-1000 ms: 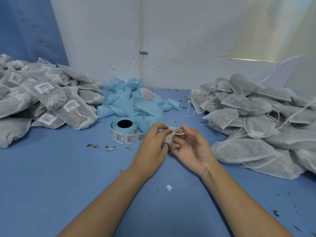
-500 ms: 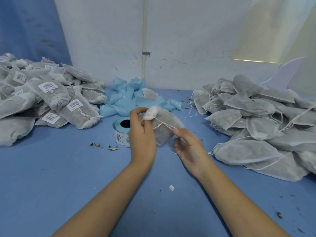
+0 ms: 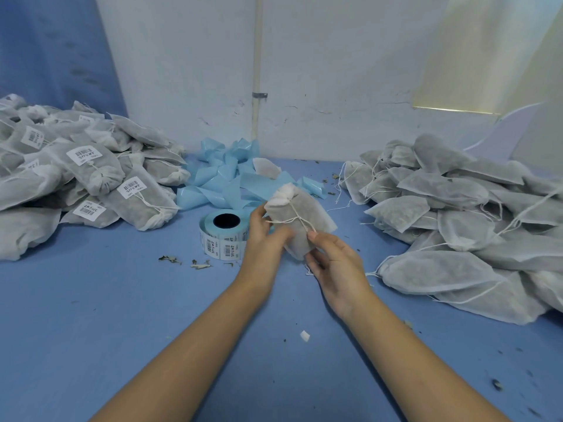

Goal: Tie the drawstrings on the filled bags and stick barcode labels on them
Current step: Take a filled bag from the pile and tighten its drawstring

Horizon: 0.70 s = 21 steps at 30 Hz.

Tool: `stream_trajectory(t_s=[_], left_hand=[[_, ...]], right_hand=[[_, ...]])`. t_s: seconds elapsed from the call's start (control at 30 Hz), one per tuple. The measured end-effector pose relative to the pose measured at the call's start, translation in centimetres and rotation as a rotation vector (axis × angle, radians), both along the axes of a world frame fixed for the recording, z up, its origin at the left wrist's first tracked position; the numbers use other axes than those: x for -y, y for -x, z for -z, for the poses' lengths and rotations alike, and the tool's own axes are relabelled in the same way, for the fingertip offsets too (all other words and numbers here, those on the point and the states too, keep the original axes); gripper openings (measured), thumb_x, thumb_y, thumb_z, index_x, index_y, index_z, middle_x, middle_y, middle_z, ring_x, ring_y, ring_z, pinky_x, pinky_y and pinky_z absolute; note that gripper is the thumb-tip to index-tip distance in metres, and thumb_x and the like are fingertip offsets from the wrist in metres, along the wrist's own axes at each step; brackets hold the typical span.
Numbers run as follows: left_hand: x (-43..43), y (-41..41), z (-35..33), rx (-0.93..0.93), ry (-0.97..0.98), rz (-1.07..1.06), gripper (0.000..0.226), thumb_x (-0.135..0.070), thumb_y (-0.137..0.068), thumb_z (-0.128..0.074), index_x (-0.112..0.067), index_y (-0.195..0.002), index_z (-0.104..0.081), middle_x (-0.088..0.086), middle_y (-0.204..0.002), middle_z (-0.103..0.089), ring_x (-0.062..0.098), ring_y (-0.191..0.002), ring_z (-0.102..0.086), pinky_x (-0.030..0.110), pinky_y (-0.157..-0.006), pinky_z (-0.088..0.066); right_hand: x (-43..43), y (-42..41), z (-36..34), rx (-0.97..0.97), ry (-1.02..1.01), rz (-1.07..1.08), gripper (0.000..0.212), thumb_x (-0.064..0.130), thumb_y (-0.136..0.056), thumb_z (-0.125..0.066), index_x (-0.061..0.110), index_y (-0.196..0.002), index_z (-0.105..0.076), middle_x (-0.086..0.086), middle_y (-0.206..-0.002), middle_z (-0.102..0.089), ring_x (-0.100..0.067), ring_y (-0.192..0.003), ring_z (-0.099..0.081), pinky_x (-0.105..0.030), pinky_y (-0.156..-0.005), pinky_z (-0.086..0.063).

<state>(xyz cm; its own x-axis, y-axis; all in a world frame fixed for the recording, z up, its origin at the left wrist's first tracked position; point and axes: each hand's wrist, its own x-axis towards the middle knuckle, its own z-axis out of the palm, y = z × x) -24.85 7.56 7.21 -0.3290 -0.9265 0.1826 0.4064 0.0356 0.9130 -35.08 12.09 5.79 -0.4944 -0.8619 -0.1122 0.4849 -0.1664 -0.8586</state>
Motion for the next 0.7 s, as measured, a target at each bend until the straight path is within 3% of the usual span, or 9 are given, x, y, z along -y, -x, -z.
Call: stream_trajectory(t_s=[0.07, 0.2, 0.3, 0.47, 0.6, 0.7], left_hand=[[-0.1, 0.4, 0.9, 0.097, 0.054, -0.026, 0.059, -0.009, -0.073, -0.077, -0.027, -0.117, -0.042, 0.0, -0.11, -0.065, 0.012, -0.1, -0.065, 0.032, -0.087, -0.053], [0.0, 0.7, 1.3, 0.077, 0.106, -0.127, 0.036, -0.008, -0.083, -0.07, -0.018, -0.112, -0.051, 0.0, -0.107, -0.067, 0.003, -0.094, -0.065, 0.018, -0.08, -0.05], [-0.1, 0.6, 1.1, 0.034, 0.084, -0.189, 0.027, -0.009, -0.087, -0.065, -0.009, -0.113, -0.057, 0.004, -0.105, -0.069, 0.01, -0.095, -0.066, 0.02, -0.082, -0.052], [0.0, 0.4, 0.8, 0.01, -0.015, -0.227, 0.014, -0.018, -0.088, -0.065, -0.01, -0.1, -0.063, 0.006, -0.098, -0.072, 0.015, -0.09, -0.068, 0.029, -0.083, -0.054], [0.2, 0.2, 0.9, -0.017, -0.017, -0.252, 0.005, -0.019, -0.087, -0.067, -0.015, -0.09, -0.065, -0.007, -0.082, -0.073, 0.004, -0.078, -0.067, 0.018, -0.072, -0.053], [0.3, 0.0, 0.8, -0.012, 0.044, -0.284, 0.006, -0.016, -0.087, -0.067, -0.018, -0.087, -0.062, -0.015, -0.071, -0.069, -0.003, -0.068, -0.063, 0.011, -0.062, -0.048]], right_hand=[[0.0, -0.2, 0.0, -0.02, 0.002, 0.002, 0.014, 0.005, -0.087, -0.064, 0.013, -0.075, -0.063, -0.002, -0.078, -0.068, -0.012, -0.074, -0.063, -0.017, -0.067, -0.051], [0.1, -0.7, 0.0, -0.071, 0.005, -0.01, 0.007, 0.005, -0.086, -0.065, 0.009, -0.082, -0.061, -0.01, -0.084, -0.064, -0.016, -0.076, -0.06, -0.022, -0.072, -0.05], [0.0, -1.0, 0.0, -0.143, 0.002, -0.017, 0.007, 0.003, -0.085, -0.066, 0.007, -0.082, -0.06, -0.012, -0.083, -0.062, -0.019, -0.074, -0.058, -0.024, -0.071, -0.049], [-0.2, -1.3, 0.0, -0.189, 0.039, -0.04, 0.02, -0.004, -0.085, -0.06, 0.011, -0.071, -0.055, -0.007, -0.077, -0.056, -0.014, -0.072, -0.058, -0.02, -0.068, -0.054], [-0.1, -1.4, 0.0, -0.194, 0.044, -0.061, 0.018, -0.004, -0.083, -0.063, 0.009, -0.071, -0.059, -0.008, -0.077, -0.06, -0.018, -0.075, -0.059, -0.024, -0.074, -0.056], [0.0, -1.7, 0.3, -0.304, 0.004, -0.041, 0.013, 0.001, -0.081, -0.068, 0.008, -0.071, -0.065, -0.004, -0.072, -0.065, -0.02, -0.076, -0.059, -0.033, -0.083, -0.052]])
